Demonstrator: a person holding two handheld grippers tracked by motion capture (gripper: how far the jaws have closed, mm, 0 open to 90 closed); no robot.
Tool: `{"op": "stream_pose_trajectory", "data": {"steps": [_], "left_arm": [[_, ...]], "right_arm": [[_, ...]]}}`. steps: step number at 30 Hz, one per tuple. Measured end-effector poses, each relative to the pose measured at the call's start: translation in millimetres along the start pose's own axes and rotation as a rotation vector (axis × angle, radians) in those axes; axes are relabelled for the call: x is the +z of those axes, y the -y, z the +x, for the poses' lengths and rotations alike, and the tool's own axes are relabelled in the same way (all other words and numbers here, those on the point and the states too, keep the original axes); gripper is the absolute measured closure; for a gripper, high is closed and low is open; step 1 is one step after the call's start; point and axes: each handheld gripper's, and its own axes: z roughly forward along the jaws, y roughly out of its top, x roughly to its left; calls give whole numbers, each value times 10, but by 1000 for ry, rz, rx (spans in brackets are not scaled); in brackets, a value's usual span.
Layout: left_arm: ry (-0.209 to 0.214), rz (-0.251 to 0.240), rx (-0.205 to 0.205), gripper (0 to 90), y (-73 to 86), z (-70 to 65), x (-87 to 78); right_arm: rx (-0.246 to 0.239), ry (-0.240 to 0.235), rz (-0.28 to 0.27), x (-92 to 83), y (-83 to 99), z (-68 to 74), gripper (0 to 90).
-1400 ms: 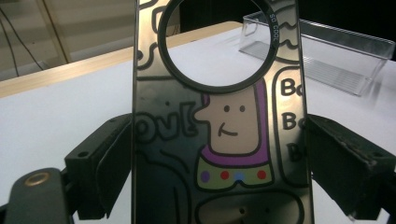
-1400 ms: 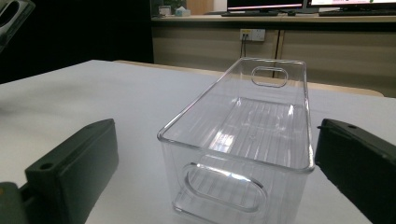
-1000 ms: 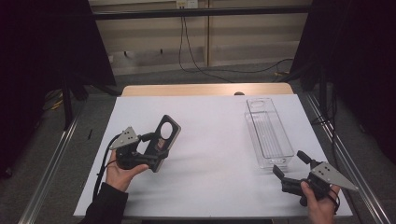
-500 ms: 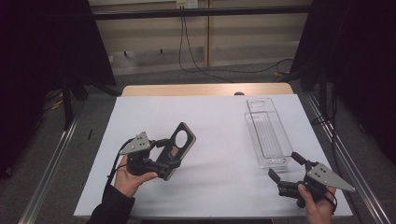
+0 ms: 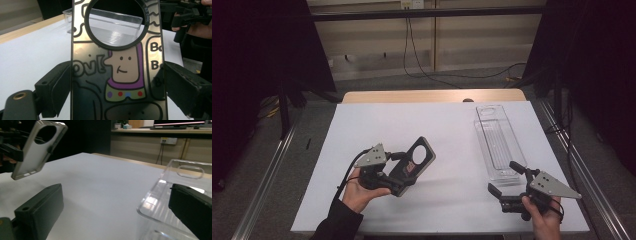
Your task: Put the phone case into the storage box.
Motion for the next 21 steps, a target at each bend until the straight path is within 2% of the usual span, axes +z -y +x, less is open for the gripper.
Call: {"op": "stream_pose_trajectory", "data": {"steps": [6,9,11,14,21], "left_arm": [[33,15,14,123,-43,-12,118],[44,16,9,123,-61,-7,182],[56,18,16,123,-82,0,230],[72,25,30,123,-128,15,299],[104,39,57,123,-258,94,442]], "right_arm": [[-2,-45,11,121,-81,42,0],[-21,-94,17,180,-131,74,0],[-10,-104,23,216,-157,98,0],[-15,-133,28,291,-199,134,0],[-27,-168,34,430,-292,147,0]]}}
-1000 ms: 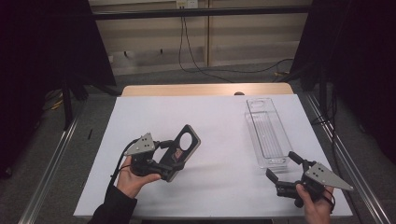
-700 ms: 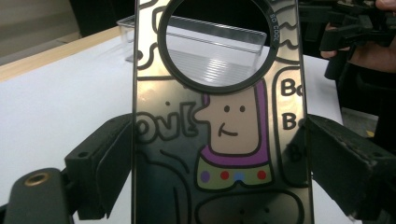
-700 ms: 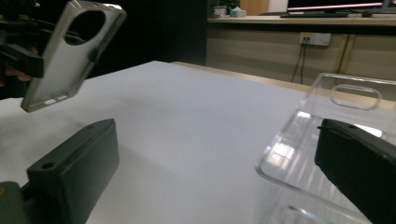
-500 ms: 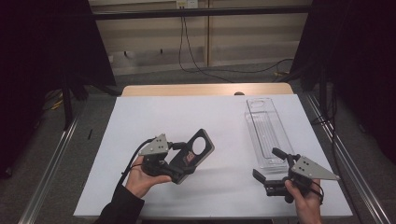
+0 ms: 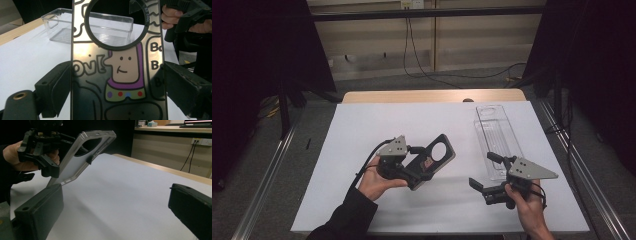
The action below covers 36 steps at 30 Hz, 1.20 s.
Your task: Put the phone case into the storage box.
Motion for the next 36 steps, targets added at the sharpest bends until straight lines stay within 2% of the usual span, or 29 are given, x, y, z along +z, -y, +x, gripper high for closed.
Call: {"op": "stream_pose_trajectory", "data": {"steps": [5,7,13,20,28,31,33,36], "left_arm": [[22,-4,-3,123,14,4,46],[26,11,10,123,17,-17,51],[55,8,38,123,-3,-107,23],[76,19,41,123,-2,-143,17],[109,27,52,123,-13,-208,-2],[125,25,50,123,-11,-199,-14],[136,29,46,123,-8,-189,-25],[138,39,56,123,-6,-174,-39]], "right_arm": [[-18,-26,11,92,-45,5,0],[-17,-54,8,126,-53,15,0],[-23,-119,20,192,-81,77,0],[-24,-206,54,258,-132,99,0],[-21,-250,81,332,-170,75,0],[-33,-299,107,356,-207,78,0],[-42,-351,130,367,-232,90,7],[-49,-374,142,388,-256,106,7]]}}
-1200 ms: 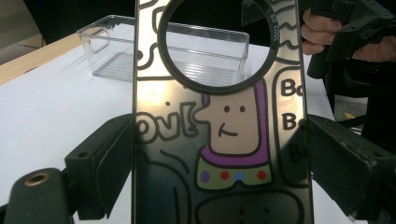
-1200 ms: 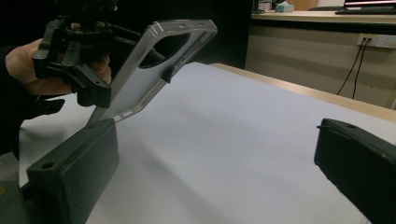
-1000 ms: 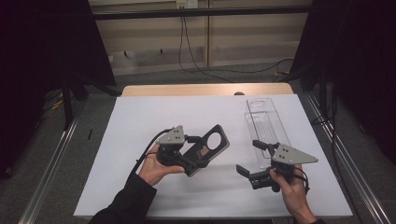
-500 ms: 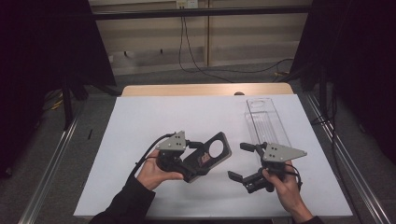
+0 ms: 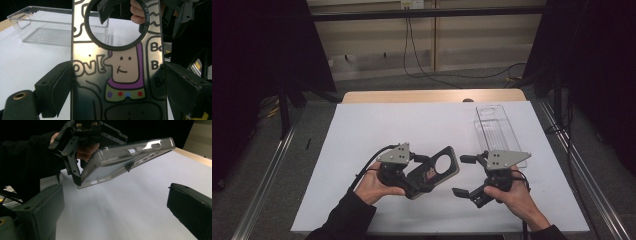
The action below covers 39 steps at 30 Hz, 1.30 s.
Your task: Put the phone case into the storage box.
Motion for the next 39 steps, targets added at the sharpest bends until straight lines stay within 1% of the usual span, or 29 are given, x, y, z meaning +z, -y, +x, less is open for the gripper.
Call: {"op": "stream_pose_trajectory", "data": {"steps": [3,7,9,13,17,20,21,24,28,29,32,33,34,35,36,39], "left_arm": [[9,-4,-1,123,2,-3,1],[31,6,12,123,-1,-6,12],[41,7,16,122,0,-11,18],[48,6,14,122,0,-9,19],[60,14,20,122,6,-8,27],[67,20,18,122,11,-5,37],[72,23,23,123,12,-4,41],[80,30,22,122,19,-4,50],[89,42,21,123,40,20,59],[91,47,21,123,42,23,62],[96,42,11,122,50,33,70],[101,44,15,122,50,32,73],[100,45,15,123,48,30,74],[102,45,15,122,47,29,76],[99,44,23,122,47,26,79],[106,49,24,122,50,15,93]], "right_arm": [[-10,-12,14,17,-9,-11,5],[-19,-20,19,26,-37,-42,9],[-31,-23,27,32,-55,-58,9],[-45,-56,42,52,-80,-91,12],[-54,-78,52,77,-88,-111,7],[-61,-90,49,89,-111,-125,0],[-60,-95,50,93,-118,-127,0],[-79,-110,48,113,-145,-139,0],[-80,-112,50,152,-147,-159,9],[-82,-118,57,161,-143,-163,10],[-84,-136,59,192,-130,-168,0],[-85,-136,58,196,-131,-171,0],[-80,-146,52,200,-131,-174,0],[-80,-148,51,202,-131,-176,0],[-77,-149,54,204,-132,-178,0],[-76,-169,56,213,-133,-172,0]]}}
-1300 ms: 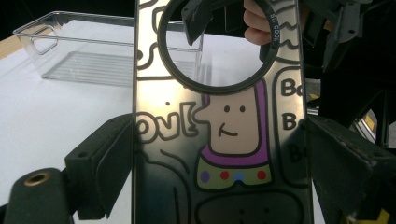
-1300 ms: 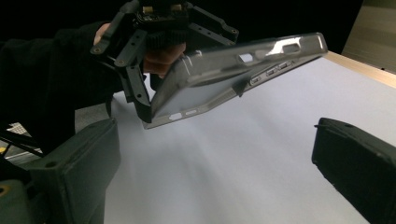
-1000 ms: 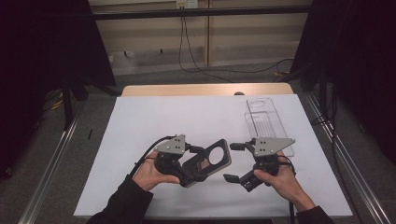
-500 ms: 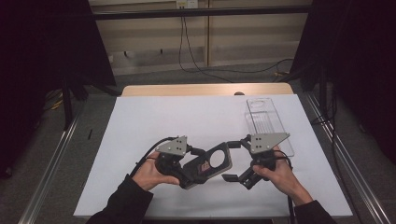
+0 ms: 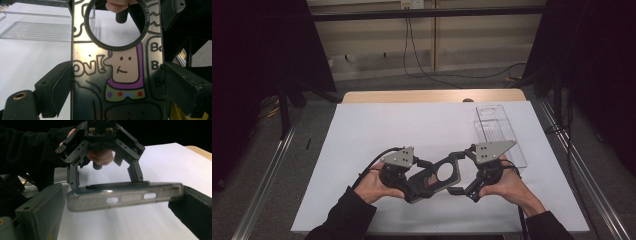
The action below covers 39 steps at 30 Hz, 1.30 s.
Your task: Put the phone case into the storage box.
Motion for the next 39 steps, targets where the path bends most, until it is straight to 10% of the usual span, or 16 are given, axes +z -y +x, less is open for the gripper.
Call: {"op": "stream_pose_trajectory", "data": {"steps": [39], "left_arm": [[33,33,8,120,31,1,69]], "right_arm": [[-34,-94,83,86,8,-66,115]]}}
